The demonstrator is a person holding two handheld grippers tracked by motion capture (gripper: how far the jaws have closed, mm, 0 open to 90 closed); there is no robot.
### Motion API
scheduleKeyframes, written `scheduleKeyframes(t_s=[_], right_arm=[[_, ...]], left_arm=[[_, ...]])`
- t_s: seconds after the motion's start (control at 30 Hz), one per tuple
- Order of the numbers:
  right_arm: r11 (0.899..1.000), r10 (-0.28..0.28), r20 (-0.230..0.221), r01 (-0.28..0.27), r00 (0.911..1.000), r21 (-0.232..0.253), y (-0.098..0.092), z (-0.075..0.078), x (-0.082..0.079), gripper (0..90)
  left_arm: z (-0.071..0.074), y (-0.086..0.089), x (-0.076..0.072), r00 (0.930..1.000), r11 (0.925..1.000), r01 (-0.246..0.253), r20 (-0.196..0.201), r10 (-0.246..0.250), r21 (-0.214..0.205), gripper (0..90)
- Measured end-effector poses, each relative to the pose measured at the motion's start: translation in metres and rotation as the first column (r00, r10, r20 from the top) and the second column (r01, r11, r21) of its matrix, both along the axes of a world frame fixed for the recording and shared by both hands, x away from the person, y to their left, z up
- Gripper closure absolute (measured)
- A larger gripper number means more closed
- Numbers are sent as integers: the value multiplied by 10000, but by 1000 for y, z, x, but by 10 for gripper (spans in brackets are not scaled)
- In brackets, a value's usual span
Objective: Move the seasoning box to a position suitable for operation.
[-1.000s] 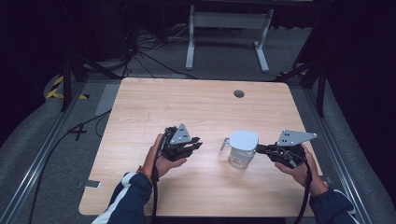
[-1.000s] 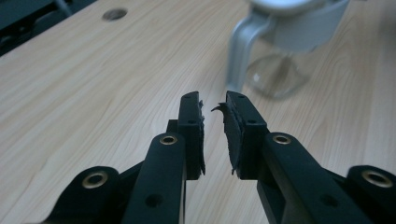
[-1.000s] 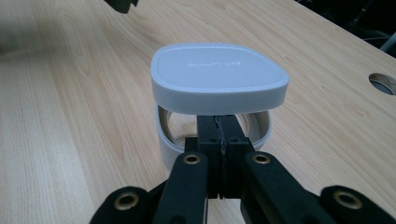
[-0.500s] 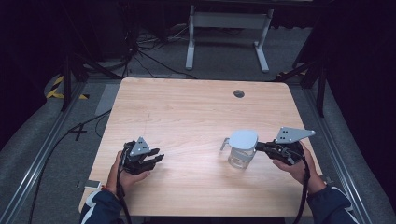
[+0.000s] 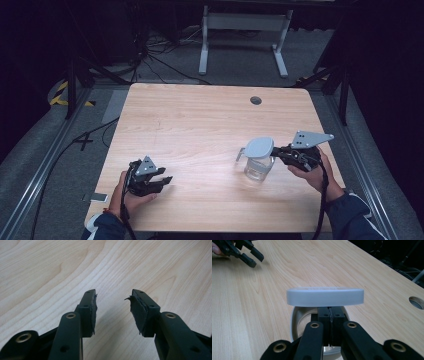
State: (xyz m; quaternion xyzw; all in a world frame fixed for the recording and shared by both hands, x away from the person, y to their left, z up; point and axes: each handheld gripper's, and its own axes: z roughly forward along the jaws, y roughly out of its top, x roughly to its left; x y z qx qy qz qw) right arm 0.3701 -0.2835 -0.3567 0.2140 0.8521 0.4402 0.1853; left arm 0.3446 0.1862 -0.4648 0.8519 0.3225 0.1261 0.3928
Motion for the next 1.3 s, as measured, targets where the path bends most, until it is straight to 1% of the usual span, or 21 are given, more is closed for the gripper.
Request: scheduleKeyframes(t_s=[0.07,0.13,0.17,0.2,0.27,0.33,0.43,0.5,0.53,0.6,0.7,0.73,0.77,0.83,0.9,1.03,1.17,1.2,1.23,1.27,1.3], right_arm=[[10000,42,49,-42,10000,13,2,1,2,897],[10000,73,74,-73,9999,33,3,2,3,897],[9998,106,143,-108,9998,150,5,2,5,897],[9998,112,109,-114,9999,165,5,2,6,897],[9998,162,176,-164,9997,144,7,2,7,897],[9996,207,206,-211,9996,172,10,2,9,897],[9991,303,233,-310,9993,301,14,3,10,897],[9987,338,277,-348,9990,363,16,4,11,897],[9987,338,277,-348,9990,363,16,4,11,897],[9983,368,289,-381,9989,451,18,5,12,897],[9976,434,290,-448,9986,528,22,5,14,896],[9973,462,293,-478,9985,560,24,4,15,897],[9974,492,301,-507,9983,514,25,4,15,897],[9975,507,279,-520,9983,484,28,3,15,896],[9974,510,255,-522,9984,499,30,2,17,896],[9975,535,294,-548,9981,452,32,2,16,896],[9977,509,291,-521,9983,425,30,2,16,896],[9979,482,284,-494,9984,419,29,1,17,895],[9980,484,279,-495,9984,399,28,1,17,895],[9983,453,267,-462,9986,355,28,0,18,894],[9987,429,294,-437,9986,265,28,0,18,895]], left_arm=[[-1,1,-3,9999,9999,-57,-88,58,148,552],[-3,2,-5,9998,9998,-111,-164,114,156,546],[-4,2,-5,9997,9998,-159,-175,162,155,540],[-4,3,-5,9999,9994,-116,-70,119,338,539],[-5,4,-7,9994,9993,-249,-234,256,292,537],[-5,5,-7,9997,9992,-195,-170,201,352,534],[-5,7,-10,9991,9990,-361,-202,366,261,530],[-5,7,-10,9992,9990,-344,-183,350,292,527],[-6,7,-11,9990,9990,-351,-250,359,293,527],[-6,8,-10,9992,9985,-287,-268,299,463,523],[-6,8,-10,9986,9988,-305,-420,320,373,518],[-7,8,-10,9986,9989,-336,-390,348,311,518],[-7,7,-9,9988,9989,-335,-343,346,327,517],[-9,7,-9,9987,9989,-225,-458,244,417,510],[-9,7,-10,9984,9990,-256,-494,274,360,500],[-9,8,-10,9986,9992,-235,-467,251,336,496],[-11,10,-9,9996,9996,-113,-239,119,266,491],[-12,11,-9,9996,9997,-157,-213,161,193,491],[-12,12,-9,9997,9996,-83,-210,88,261,491],[-13,12,-9,10000,9995,-19,39,18,310,491],[-14,12,-9,10000,9997,-55,29,54,247,491]])
